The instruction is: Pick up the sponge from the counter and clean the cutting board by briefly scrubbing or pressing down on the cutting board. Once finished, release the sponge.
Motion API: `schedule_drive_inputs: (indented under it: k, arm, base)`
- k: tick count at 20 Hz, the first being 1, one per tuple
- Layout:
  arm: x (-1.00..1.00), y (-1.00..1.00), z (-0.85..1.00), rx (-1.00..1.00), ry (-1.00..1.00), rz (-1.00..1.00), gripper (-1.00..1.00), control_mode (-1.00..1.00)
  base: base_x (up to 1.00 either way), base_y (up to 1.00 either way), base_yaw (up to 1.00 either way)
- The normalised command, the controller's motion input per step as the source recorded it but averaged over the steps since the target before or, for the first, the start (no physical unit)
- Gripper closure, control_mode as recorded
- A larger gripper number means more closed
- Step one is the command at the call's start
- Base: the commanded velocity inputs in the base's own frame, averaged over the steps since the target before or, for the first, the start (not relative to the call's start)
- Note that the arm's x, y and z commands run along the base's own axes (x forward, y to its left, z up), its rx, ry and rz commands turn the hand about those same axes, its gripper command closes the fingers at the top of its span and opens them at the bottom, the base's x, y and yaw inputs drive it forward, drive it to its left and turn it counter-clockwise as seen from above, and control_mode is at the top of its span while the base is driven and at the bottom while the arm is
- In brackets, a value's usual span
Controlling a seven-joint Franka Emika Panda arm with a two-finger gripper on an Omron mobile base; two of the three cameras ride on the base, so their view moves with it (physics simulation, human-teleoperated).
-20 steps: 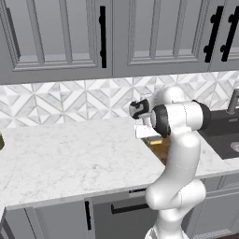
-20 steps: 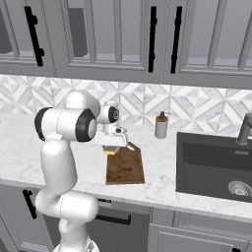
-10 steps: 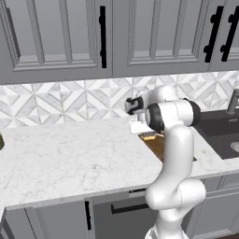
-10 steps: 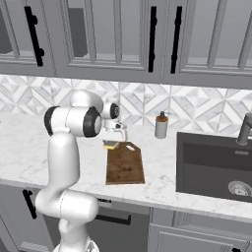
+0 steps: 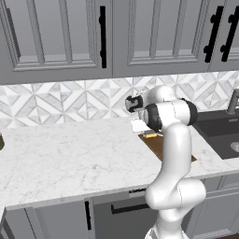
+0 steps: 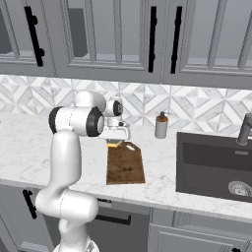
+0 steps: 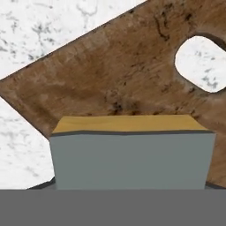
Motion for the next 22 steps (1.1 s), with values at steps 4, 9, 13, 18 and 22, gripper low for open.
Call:
schedule_drive_inputs:
  k: [4,9,13,18,22]
  arm:
    - [0.00,-0.46,-0.17,0.00,0.00,-0.02,1.00,-1.00]
    - [0.00,-0.09,-0.80,-0.05,0.05,0.00,1.00,-1.00]
    - [-0.09,-0.27,-0.64,-0.07,0.13,0.00,1.00,-1.00]
    - [-0.22,-0.74,0.07,0.00,0.00,-0.01,1.00,-1.00]
    - [-0.07,-0.74,-0.17,0.00,0.02,0.00,1.00,-1.00]
  base:
    - [0.00,0.00,0.00]
    - [0.00,0.00,0.00]
    - [0.00,0.00,0.00]
    - [0.00,0.00,0.00]
    - [0.00,0.00,0.00]
